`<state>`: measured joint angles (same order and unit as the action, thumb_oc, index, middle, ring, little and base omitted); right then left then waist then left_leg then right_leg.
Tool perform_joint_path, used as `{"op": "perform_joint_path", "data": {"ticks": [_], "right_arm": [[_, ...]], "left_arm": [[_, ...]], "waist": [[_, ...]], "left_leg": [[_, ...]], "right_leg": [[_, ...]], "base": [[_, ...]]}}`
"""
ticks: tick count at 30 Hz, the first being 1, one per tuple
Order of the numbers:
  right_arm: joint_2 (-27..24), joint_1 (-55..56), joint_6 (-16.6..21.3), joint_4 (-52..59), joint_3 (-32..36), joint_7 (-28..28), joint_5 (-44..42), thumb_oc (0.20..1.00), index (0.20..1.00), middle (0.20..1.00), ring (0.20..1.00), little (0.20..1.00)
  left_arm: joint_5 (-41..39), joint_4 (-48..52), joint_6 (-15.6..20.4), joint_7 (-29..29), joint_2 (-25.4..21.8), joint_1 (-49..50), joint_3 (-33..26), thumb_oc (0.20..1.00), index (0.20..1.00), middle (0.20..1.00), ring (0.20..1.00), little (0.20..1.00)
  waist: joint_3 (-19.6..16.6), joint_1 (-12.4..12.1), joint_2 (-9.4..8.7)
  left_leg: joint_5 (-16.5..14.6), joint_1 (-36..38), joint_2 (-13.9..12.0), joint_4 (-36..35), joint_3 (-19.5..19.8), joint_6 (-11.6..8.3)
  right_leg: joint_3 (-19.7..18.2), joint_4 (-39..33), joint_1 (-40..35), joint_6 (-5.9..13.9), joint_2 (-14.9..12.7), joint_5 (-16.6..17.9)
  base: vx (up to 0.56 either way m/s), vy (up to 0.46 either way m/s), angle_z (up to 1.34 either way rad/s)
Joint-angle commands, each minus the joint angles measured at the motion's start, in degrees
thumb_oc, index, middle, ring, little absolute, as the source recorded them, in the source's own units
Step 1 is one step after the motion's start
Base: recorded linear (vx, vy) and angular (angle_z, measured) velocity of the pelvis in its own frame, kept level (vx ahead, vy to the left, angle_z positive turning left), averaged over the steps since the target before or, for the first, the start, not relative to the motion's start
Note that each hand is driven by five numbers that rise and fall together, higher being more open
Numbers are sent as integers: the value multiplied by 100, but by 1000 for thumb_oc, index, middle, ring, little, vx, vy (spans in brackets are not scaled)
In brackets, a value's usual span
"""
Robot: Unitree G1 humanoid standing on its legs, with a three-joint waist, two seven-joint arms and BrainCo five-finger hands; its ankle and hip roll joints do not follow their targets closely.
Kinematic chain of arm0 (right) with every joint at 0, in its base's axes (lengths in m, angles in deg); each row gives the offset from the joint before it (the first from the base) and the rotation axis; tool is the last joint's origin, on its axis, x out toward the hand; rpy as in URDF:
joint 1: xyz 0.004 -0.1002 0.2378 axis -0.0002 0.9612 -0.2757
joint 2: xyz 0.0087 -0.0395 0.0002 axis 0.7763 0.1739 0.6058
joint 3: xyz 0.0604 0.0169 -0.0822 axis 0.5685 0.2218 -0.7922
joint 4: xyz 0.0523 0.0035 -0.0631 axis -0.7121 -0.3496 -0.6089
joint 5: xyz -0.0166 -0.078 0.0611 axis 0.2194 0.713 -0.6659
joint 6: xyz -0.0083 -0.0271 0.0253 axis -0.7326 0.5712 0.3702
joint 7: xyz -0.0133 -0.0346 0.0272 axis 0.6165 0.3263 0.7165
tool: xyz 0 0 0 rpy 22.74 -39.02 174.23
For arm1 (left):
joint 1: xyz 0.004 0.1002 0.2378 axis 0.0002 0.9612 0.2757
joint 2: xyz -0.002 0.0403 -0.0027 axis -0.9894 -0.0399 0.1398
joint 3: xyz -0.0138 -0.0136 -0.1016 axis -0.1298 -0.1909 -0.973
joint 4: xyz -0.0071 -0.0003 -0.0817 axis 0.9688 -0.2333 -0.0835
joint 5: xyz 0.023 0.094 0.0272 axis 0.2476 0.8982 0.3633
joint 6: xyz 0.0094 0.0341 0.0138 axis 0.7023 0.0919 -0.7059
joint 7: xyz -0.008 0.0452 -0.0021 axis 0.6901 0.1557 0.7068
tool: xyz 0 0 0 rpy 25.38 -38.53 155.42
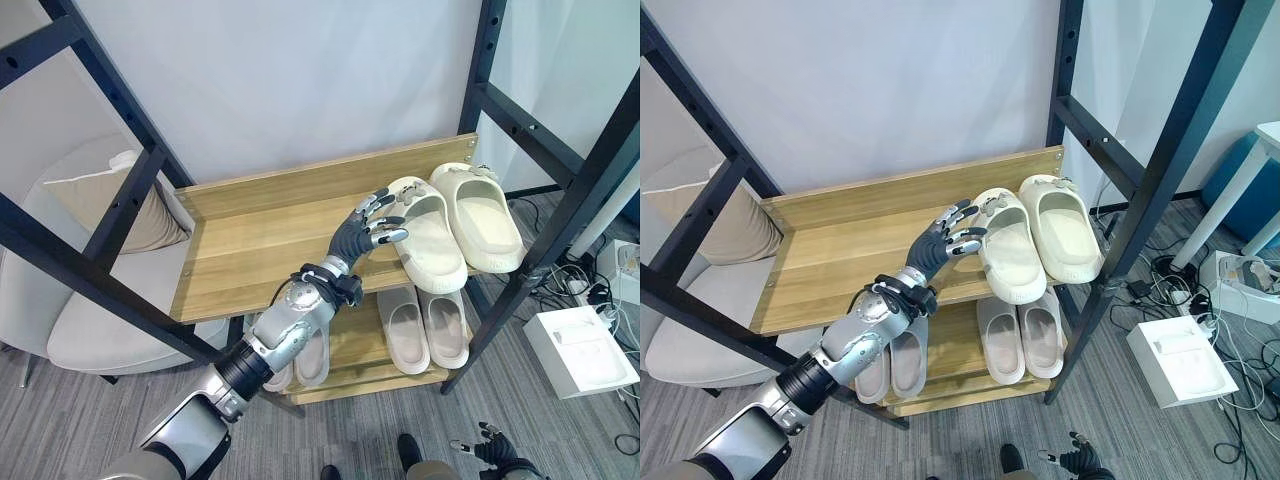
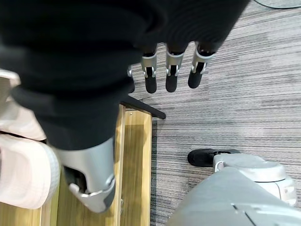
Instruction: Arrange the slippers neatly on the shoe rack.
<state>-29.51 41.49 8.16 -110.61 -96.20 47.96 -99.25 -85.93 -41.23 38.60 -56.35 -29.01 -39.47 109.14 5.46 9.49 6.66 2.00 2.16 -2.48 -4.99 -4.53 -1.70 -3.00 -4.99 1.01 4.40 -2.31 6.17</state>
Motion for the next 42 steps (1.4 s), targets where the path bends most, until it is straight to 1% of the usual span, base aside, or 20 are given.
{"op": "perform_joint_path", "data": {"ticks": [1,7,8,9,11,18,20,24,26,27,28,29,30,34,35,37,38,39,40,42], "right_arm": [[140,-157,97,-264,144,8,-186,1000,1000,1000,1000,1000],[192,-385,104,-443,162,19,-245,1000,1000,1000,1000,1000],[192,-385,104,-443,162,19,-245,1000,1000,1000,1000,1000],[257,-475,153,-619,179,44,-298,1000,1000,1000,1000,1000],[271,-463,182,-692,191,115,-317,1000,1000,1000,1000,1000],[381,-579,221,-919,194,235,-234,1000,1000,1000,1000,1000],[407,-684,249,-943,182,269,-207,1000,1000,1000,1000,1000],[470,-788,251,-976,149,254,-135,1000,1000,1000,1000,1000],[522,-818,293,-978,79,268,13,1000,1000,1000,1000,1000],[525,-815,294,-978,80,268,14,1000,1000,1000,1000,1000],[525,-821,297,-971,75,263,37,1000,1000,1000,1000,1000],[519,-848,328,-953,7,291,124,1000,1000,1000,1000,1000],[519,-841,349,-933,-31,296,159,1000,1000,1000,1000,1000],[555,-882,384,-913,-88,322,204,1000,1000,1000,1000,1000],[547,-892,372,-901,-108,329,209,1000,1000,1000,1000,1000],[552,-871,390,-861,-150,347,191,1000,1000,1000,1000,1000],[540,-874,371,-833,-180,359,183,1000,1000,1000,1000,1000],[537,-867,370,-833,-182,359,183,1000,1000,1000,1000,1000],[531,-836,371,-790,-221,381,137,1000,1000,1000,1000,1000],[507,-789,358,-732,-250,415,46,1000,1000,1000,1000,1000]], "left_arm": [[238,-191,299,84,-114,-165,-564,1000,1000,1000,1000,1000],[11,-50,554,339,-72,59,-1226,1000,1000,1000,1000,1000],[11,-50,554,339,-72,59,-1226,1000,1000,1000,1000,1000],[238,713,786,235,-182,93,-1513,1000,1000,1000,1000,1000],[143,1335,914,-39,-308,130,-1601,1000,1000,1000,1000,1000],[-306,2849,1046,-753,-331,112,-1376,1000,1000,1000,1000,1000],[-720,3372,851,-1271,-420,194,-992,1000,1000,1000,1000,1000],[-935,3770,655,-1612,-590,301,-675,1000,1000,1000,1000,1000],[-1013,3668,250,-2051,-865,724,-49,1000,1000,1000,1000,1000],[-1013,3661,254,-2056,-864,723,-45,1000,1000,1000,1000,1000],[-961,3610,139,-2195,-1022,786,72,1000,1000,1000,1000,1000],[-888,3534,-8,-2485,-1524,1005,338,1000,1000,1000,1000,1000],[-886,3422,-65,-2564,-1622,1170,407,1000,1000,1000,1000,1000],[-333,2901,-87,-2705,-2014,1672,616,1000,1000,1000,1000,1000],[-309,2740,-168,-2751,-2046,1816,687,1000,1000,1000,1000,1000],[173,2370,-94,-2748,-2179,1933,732,1000,1000,1000,1000,1000],[345,2025,-134,-2712,-2184,2093,749,1000,1000,1000,1000,1000],[349,2015,-128,-2716,-2176,2097,754,1000,1000,1000,1000,1000],[750,1655,-85,-2678,-2199,2206,757,1000,1000,1000,1000,1000],[1161,1118,-48,-2595,-2134,2429,689,1000,1000,1000,1000,1000]], "waist": [[-84,-63,-350],[-144,-206,-453],[-144,-206,-453],[-170,-298,-523],[-186,-355,-559],[-223,-482,-638],[-223,-542,-650],[-210,-597,-657],[-171,-636,-634],[-172,-638,-636],[-168,-645,-624],[-154,-653,-596],[-153,-658,-592],[-132,-675,-562],[-123,-672,-560],[-120,-667,-547],[-117,-667,-547],[-123,-665,-545],[-115,-665,-542],[-129,-662,-541]], "left_leg": [[-32,-15,-128,-1,275,-272],[-31,-34,-131,-1,325,-270],[-31,-34,-131,-1,325,-270],[-47,-52,-131,-1,339,-269],[-63,-56,-129,-1,349,-267],[-109,-44,-103,-1,416,-234],[-121,-41,-101,-1,428,-224],[-129,-34,-91,-1,442,-208],[-129,-29,-81,-1,450,-186],[-131,-27,-81,-1,450,-186],[-130,-23,-80,-1,449,-181],[-127,-8,-77,-1,442,-177],[-126,-1,-77,-1,427,-175],[-138,22,-77,-1,404,-163],[-135,28,-79,-1,395,-161],[-80,2,-82,-1,380,-157],[-76,4,-84,-1,370,-157],[-127,34,-82,-1,373,-157],[-74,6,-85,-1,364,-160],[-120,37,-86,-1,365,-162]], "right_leg": [[54,-1,-416,137,-141,-789],[99,-1,-412,136,-138,-777],[99,-1,-412,136,-138,-777],[130,-1,-397,140,-139,-777],[139,-1,-395,150,-143,-771],[208,-1,-455,156,-156,-799],[226,-1,-461,158,-162,-805],[230,-1,-472,165,-164,-811],[243,-1,-487,165,-160,-826],[243,-1,-489,165,-160,-827],[242,-1,-492,167,-157,-833],[235,-1,-505,171,-153,-839],[228,-1,-509,172,-152,-841],[215,-1,-513,173,-144,-847],[210,-1,-512,174,-144,-843],[203,-1,-473,173,-141,-797],[204,-1,-471,172,-141,-795],[207,-1,-501,175,-144,-842],[218,-1,-472,173,-143,-795],[233,-1,-500,173,-145,-838]], "base": [[-6,5,3],[-5,0,7],[-13,-3,6],[-10,4,5],[0,0,0],[4,5,7],[-6,11,7],[-5,9,4],[-16,23,10],[-5,12,9],[3,25,8],[4,28,6],[0,0,0],[0,0,0],[0,0,0],[-14,2,-3],[1,4,-3],[0,0,0],[0,0,0],[0,0,0]]}}
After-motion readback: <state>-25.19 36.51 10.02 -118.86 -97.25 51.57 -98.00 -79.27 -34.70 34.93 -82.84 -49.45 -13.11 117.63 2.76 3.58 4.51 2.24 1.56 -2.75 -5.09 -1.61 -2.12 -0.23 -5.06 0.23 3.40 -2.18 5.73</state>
